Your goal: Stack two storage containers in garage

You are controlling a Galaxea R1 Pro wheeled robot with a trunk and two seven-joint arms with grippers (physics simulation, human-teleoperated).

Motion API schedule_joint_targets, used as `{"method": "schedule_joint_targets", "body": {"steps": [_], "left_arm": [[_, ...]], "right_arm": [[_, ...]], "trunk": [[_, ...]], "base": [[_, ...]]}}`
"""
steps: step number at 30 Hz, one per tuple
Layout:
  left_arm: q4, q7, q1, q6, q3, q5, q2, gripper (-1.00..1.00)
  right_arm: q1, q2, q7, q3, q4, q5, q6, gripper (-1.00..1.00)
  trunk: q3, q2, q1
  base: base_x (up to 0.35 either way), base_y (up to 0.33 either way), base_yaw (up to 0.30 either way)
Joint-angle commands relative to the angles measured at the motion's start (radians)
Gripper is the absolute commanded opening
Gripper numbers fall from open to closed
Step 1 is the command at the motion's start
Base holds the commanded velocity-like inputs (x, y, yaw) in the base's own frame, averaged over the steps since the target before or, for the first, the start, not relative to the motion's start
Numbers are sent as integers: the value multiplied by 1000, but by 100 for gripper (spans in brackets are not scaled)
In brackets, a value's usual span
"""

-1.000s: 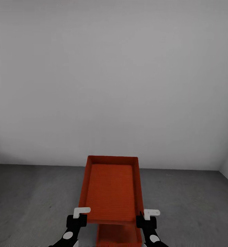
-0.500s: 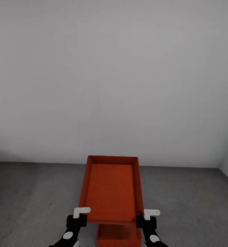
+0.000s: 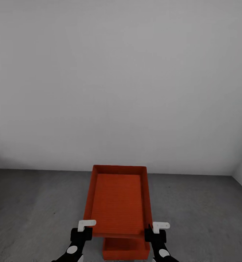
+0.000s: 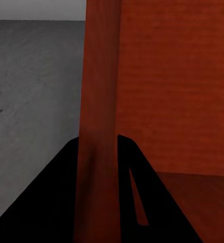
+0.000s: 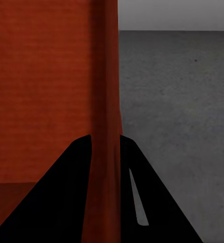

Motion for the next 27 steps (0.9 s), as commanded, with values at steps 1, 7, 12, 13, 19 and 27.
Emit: {"method": "schedule_joint_targets", "body": {"steps": [1, 7, 12, 13, 19, 27], "left_arm": [[2, 10, 0, -1, -1, 3, 1, -100], [2, 10, 0, -1, -1, 3, 1, -100], [2, 10, 0, -1, -1, 3, 1, -100], [2, 10, 0, -1, -1, 3, 1, -100], [2, 10, 0, -1, -1, 3, 1, -100], [2, 10, 0, -1, -1, 3, 1, -100]], "right_arm": [[-1, 0, 13, -21, -64, 18, -8, -100], [-2, 0, 13, -21, -64, 18, -9, -100], [-1, 0, 13, -21, -64, 18, -8, -100], [-1, 0, 13, -21, -64, 18, -8, -100], [-2, 0, 13, -21, -64, 18, -8, -100], [-2, 0, 13, -21, -64, 18, -7, -100]], "trunk": [[-3, -1, 0], [-13, -1, 0], [-21, -1, 0], [-23, -1, 0], [-32, -1, 0], [-45, -1, 0]], "base": [[0, 0, 0], [0, 0, 0], [0, 0, 0], [0, 0, 0], [0, 0, 0], [0, 0, 0]]}}
